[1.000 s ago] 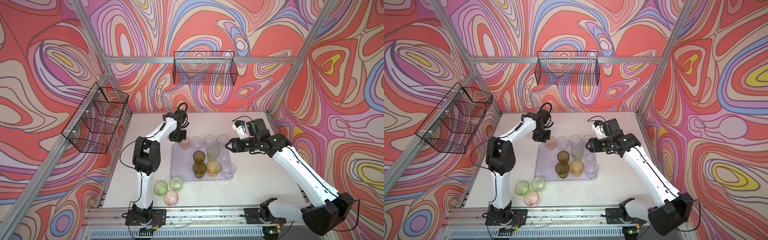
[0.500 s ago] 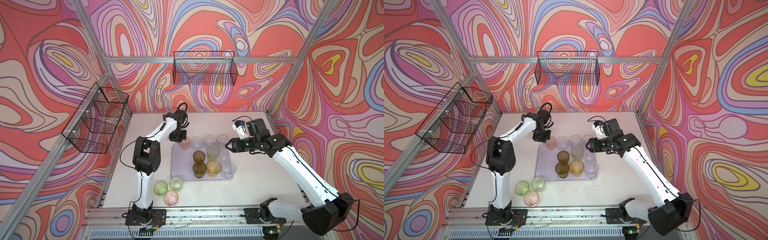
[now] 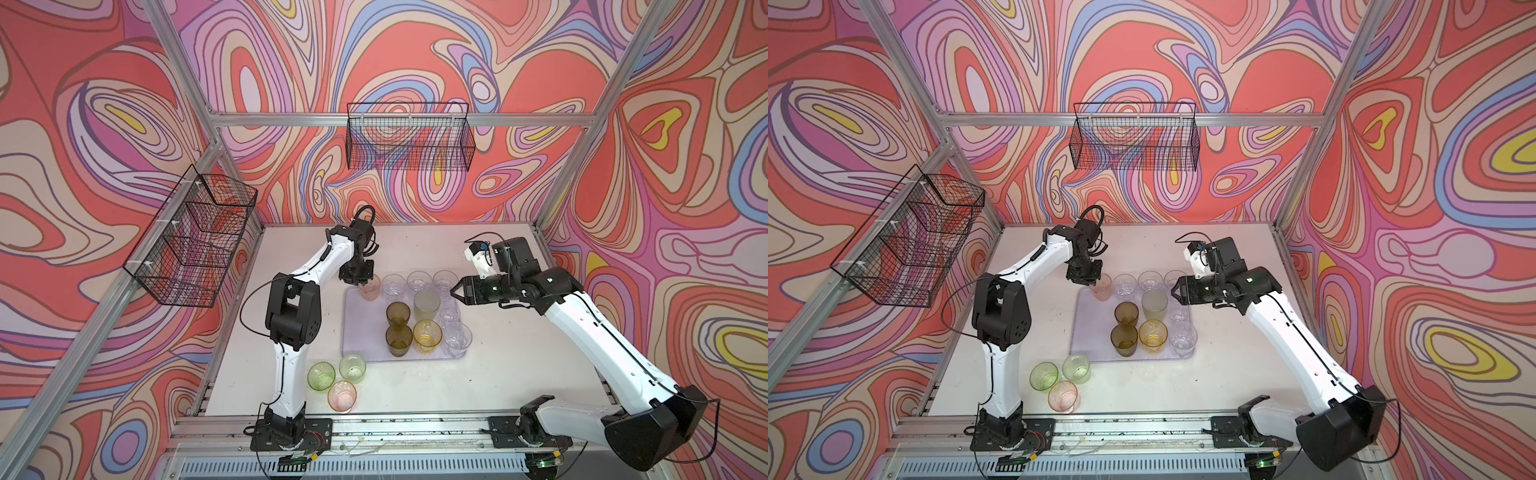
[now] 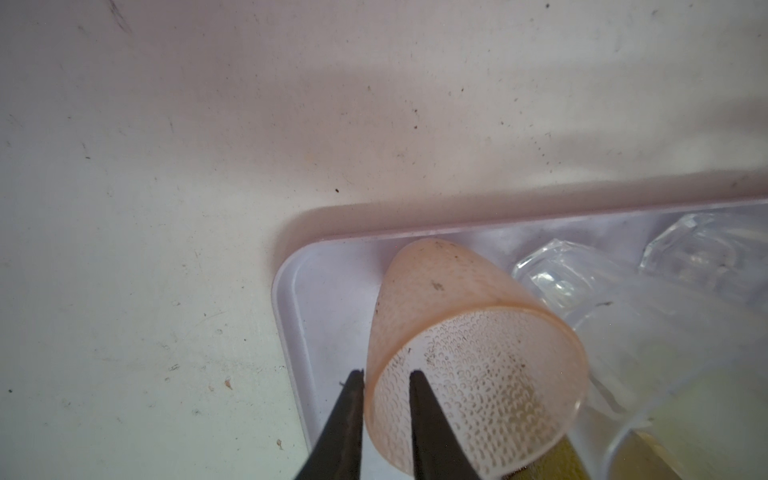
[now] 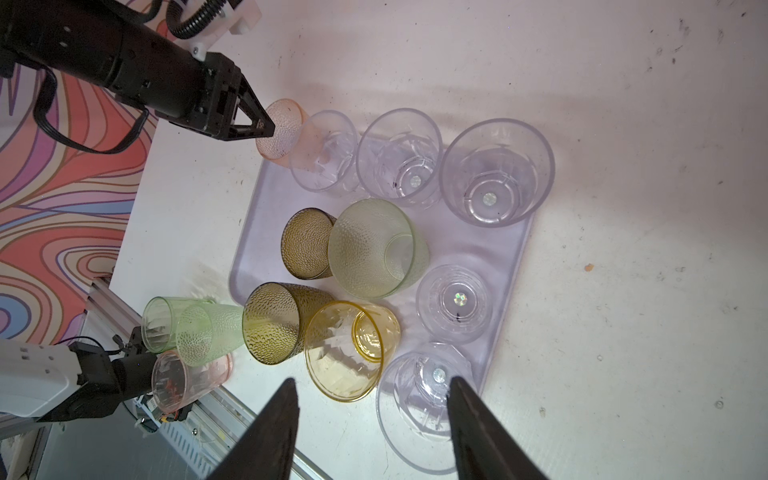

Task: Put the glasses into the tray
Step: 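Open the left gripper to release the pink cup, then raise the left gripper up and away from the pink cup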

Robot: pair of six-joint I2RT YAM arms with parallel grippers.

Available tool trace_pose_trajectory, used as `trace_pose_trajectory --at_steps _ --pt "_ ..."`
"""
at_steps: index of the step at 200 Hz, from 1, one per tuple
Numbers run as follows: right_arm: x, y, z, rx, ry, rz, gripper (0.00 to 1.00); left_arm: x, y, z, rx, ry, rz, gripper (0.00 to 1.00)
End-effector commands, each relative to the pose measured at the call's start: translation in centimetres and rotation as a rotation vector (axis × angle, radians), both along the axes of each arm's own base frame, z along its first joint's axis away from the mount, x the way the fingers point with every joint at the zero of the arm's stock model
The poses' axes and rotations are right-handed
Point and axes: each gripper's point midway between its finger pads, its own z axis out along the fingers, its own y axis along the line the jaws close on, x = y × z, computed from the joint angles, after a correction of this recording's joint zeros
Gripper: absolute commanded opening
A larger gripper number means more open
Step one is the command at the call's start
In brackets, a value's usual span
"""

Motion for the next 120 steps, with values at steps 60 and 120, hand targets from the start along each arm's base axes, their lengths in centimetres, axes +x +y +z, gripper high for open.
trace_pose_trajectory --at_steps 60,120 --pt "0.2 0.0 1.2 0.002 -0.049 0.018 0.59 -1.5 0.6 6.1 -0.047 -0.088 0.013 0.36" --pt "0.6 0.3 1.4 0.013 -0.068 0.029 0.59 -3.8 1.4 9.6 -0.055 -0.109 -0.002 0.4"
